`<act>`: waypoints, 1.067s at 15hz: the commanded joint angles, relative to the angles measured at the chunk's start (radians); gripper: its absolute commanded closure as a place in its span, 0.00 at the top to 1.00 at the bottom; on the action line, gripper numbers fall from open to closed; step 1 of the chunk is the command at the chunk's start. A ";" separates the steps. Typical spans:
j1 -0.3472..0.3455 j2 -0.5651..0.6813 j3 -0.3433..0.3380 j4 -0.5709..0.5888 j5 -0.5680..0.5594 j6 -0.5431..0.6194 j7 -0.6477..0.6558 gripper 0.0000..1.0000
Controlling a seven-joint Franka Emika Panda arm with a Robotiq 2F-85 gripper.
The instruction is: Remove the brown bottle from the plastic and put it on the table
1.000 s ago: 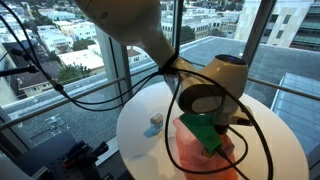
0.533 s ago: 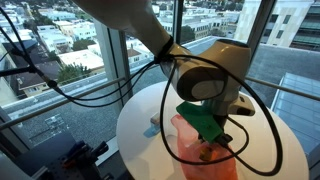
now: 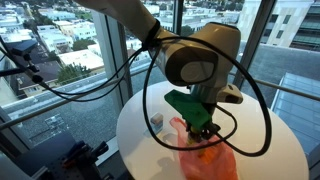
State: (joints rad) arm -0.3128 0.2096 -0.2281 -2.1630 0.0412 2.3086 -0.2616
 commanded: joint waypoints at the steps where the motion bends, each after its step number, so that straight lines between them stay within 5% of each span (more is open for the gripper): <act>1: 0.024 -0.096 0.006 -0.061 -0.026 -0.026 -0.012 0.30; 16: 0.136 -0.233 0.058 -0.195 0.005 -0.006 -0.087 0.30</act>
State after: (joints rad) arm -0.1825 0.0049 -0.1746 -2.3220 0.0285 2.2996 -0.3017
